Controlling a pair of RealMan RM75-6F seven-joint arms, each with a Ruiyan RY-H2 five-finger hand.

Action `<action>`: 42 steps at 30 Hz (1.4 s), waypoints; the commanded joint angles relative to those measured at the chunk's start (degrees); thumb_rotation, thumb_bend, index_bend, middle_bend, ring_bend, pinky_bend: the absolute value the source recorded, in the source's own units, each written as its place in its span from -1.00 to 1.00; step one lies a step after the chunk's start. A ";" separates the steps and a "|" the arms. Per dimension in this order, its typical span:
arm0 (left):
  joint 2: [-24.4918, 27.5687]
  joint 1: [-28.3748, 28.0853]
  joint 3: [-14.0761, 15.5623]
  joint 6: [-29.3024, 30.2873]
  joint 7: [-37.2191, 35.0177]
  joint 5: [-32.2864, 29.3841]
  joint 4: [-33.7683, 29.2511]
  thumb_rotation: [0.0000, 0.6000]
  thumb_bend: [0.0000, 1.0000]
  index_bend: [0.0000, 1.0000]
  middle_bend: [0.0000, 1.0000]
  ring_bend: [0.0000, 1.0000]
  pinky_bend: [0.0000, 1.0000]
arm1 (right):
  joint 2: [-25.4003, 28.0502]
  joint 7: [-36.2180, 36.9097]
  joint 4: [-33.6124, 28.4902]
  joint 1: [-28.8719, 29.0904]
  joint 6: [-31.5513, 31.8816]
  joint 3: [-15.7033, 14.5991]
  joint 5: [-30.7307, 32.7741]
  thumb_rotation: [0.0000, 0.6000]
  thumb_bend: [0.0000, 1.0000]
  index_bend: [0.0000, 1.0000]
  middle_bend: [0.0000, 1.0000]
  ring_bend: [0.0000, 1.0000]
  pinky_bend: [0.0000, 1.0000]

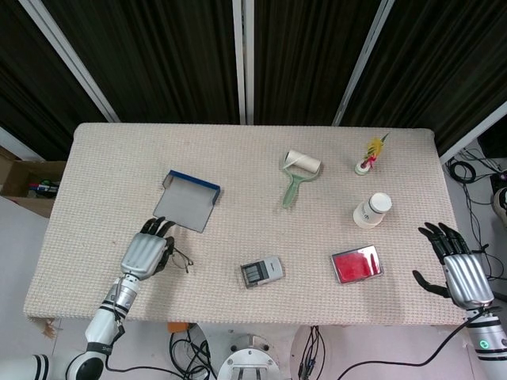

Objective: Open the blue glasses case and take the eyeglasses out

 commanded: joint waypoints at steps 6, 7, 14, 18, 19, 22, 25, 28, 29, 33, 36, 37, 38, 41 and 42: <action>-5.01 -0.91 0.56 -1.23 3.70 2.91 0.74 1.00 -0.14 0.17 -0.71 -0.90 -0.79 | 0.10 0.15 0.09 -0.33 0.47 -0.19 -0.01 1.00 -0.60 -0.72 -0.78 -1.00 -0.79; -5.61 -1.10 0.42 -1.46 4.05 2.95 1.00 1.00 -0.14 0.17 -0.71 -0.90 -0.79 | 0.11 0.22 0.13 -0.42 0.58 -0.21 0.02 1.00 -0.60 -0.72 -0.78 -1.00 -0.79; -8.00 -2.26 -0.44 -3.48 7.39 1.00 1.33 1.00 -0.18 -0.38 -0.78 -0.90 -0.79 | 0.33 0.72 0.51 -1.02 1.25 -0.42 0.14 1.00 -0.60 -0.72 -0.78 -1.00 -0.79; -6.92 -2.09 -0.89 -2.88 6.71 1.29 -0.84 1.00 -0.21 -0.60 -0.79 -0.90 -0.79 | 0.47 0.84 0.55 -1.30 1.66 -0.40 0.23 1.00 -0.60 -0.72 -0.78 -1.00 -0.79; -6.47 -1.91 -1.01 -2.40 6.43 1.59 -1.35 1.00 -0.21 -0.61 -0.79 -0.90 -0.79 | 0.50 0.83 0.53 -1.33 1.71 -0.40 0.22 1.00 -0.60 -0.72 -0.78 -1.00 -0.79; -4.49 -0.80 -1.98 0.73 5.06 3.00 -2.80 1.00 -0.24 -0.61 -0.79 -0.90 -0.79 | 0.61 0.75 0.38 -1.37 1.84 -0.37 0.13 1.00 -0.60 -0.72 -0.78 -1.00 -0.79; -1.90 1.02 -3.70 5.03 3.49 3.37 -3.51 1.00 -0.27 -0.60 -0.79 -0.90 -0.79 | 0.81 0.66 0.17 -1.33 1.82 -0.33 0.11 1.00 -0.60 -0.72 -0.78 -1.00 -0.79; 2.03 2.85 -6.23 8.23 1.19 1.46 -3.78 1.00 -0.30 -0.53 -0.78 -0.90 -0.79 | 0.97 0.58 -0.01 -1.30 1.80 -0.27 0.13 1.00 -0.60 -0.72 -0.78 -1.00 -0.79; 3.66 3.62 -7.34 9.16 -0.27 0.24 -3.61 1.00 -0.32 -0.51 -0.77 -0.90 -0.79 | 1.01 0.62 -0.09 -1.30 1.81 -0.26 0.12 1.00 -0.60 -0.72 -0.78 -1.00 -0.79; 8.57 6.38 -9.82 10.85 -6.07 -3.42 -1.41 1.00 -0.38 -0.49 -0.75 -0.90 -0.79 | 1.01 0.82 -0.08 -1.31 1.92 -0.16 0.14 1.00 -0.60 -0.71 -0.78 -1.00 -0.79; 11.85 8.58 -10.08 11.08 -10.40 -4.78 1.63 1.00 -0.40 -0.49 -0.73 -0.90 -0.78 | 0.94 0.85 0.02 -1.27 1.88 -0.14 0.10 1.00 -0.60 -0.71 -0.77 -1.00 -0.79; 12.60 9.31 -9.82 11.30 -11.42 -4.76 2.56 1.00 -0.40 -0.49 -0.73 -0.90 -0.78 | 0.92 0.85 0.01 -1.26 1.86 -0.14 0.10 1.00 -0.60 -0.71 -0.77 -1.00 -0.79; 13.39 10.05 -9.33 11.43 -12.53 -4.38 3.38 1.00 -0.40 -0.50 -0.73 -0.90 -0.78 | 0.92 0.85 0.00 -1.24 1.86 -0.12 0.09 1.00 -0.60 -0.71 -0.77 -1.00 -0.79; 15.54 12.94 -7.65 13.00 -16.53 -2.48 4.35 1.00 -0.43 -0.51 -0.74 -0.90 -0.78 | 0.91 0.62 -0.15 -1.19 1.86 -0.10 0.00 1.00 -0.60 -0.70 -0.77 -1.00 -0.79; 16.34 14.17 -6.74 13.95 -18.21 -1.05 4.32 1.00 -0.43 -0.51 -0.74 -0.90 -0.78 | 0.91 0.47 -0.27 -1.14 1.81 -0.11 -0.07 1.00 -0.60 -0.70 -0.77 -1.00 -0.79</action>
